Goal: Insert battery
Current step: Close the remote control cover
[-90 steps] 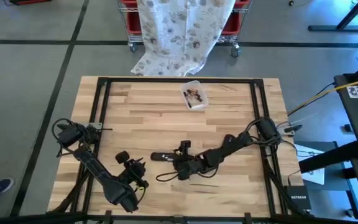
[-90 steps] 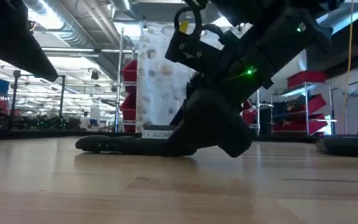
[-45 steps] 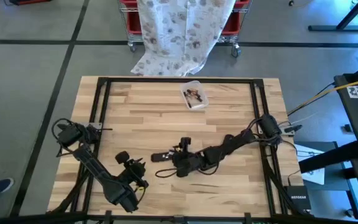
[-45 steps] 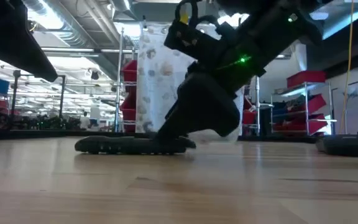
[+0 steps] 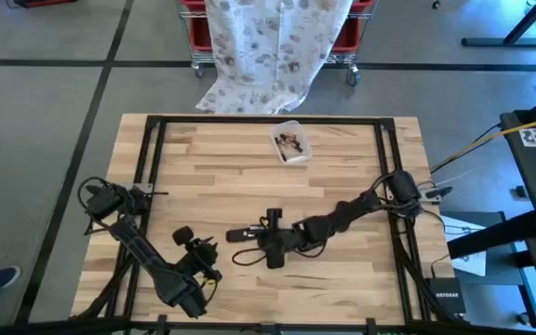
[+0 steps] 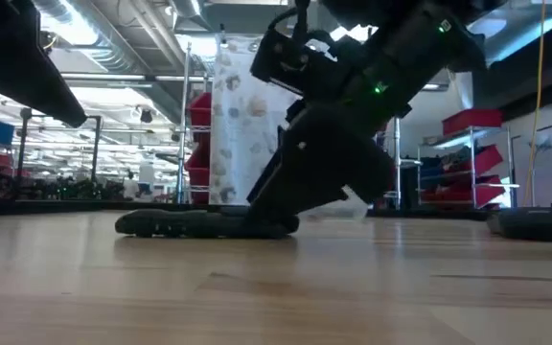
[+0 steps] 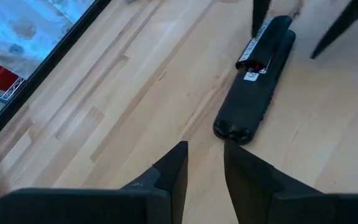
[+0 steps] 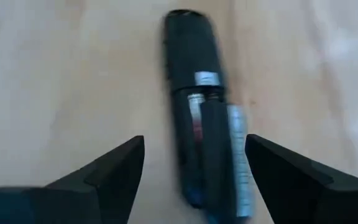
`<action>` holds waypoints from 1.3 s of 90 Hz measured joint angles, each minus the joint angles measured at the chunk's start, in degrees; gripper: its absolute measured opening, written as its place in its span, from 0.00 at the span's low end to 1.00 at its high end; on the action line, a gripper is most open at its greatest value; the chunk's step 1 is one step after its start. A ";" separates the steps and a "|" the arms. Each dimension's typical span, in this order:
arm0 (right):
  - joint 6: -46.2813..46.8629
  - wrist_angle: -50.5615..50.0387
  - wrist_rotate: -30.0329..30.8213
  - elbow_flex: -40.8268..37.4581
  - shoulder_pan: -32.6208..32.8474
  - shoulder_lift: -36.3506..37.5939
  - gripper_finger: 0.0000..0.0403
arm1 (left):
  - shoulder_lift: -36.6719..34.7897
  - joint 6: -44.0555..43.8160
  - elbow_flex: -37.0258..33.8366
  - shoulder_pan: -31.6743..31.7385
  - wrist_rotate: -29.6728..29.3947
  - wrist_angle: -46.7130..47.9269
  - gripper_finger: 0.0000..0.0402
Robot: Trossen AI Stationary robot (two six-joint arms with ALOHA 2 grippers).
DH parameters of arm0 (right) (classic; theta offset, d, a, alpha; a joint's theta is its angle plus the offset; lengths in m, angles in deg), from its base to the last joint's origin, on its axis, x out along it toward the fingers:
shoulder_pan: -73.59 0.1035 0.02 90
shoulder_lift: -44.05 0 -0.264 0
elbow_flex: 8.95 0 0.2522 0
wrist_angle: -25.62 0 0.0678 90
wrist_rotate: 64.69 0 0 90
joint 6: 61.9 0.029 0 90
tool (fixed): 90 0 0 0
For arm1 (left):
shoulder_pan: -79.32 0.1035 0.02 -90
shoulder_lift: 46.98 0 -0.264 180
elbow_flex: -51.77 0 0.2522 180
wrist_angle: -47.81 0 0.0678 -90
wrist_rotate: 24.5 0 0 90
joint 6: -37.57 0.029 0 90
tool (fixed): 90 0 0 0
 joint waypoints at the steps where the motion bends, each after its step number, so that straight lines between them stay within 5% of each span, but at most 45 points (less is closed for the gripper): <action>1: 0.17 0.06 -0.46 0.01 -0.10 0.00 0.67 | 0.00 0.01 0.00 0.00 0.01 0.00 0.21; 41: 3.01 0.20 -6.09 0.11 -1.28 0.09 0.67 | 0.00 -0.19 0.00 0.00 0.31 -0.02 0.21; 117: 3.71 0.45 -3.24 0.09 3.40 0.00 0.67 | 0.00 -0.21 0.00 0.02 0.40 0.02 0.21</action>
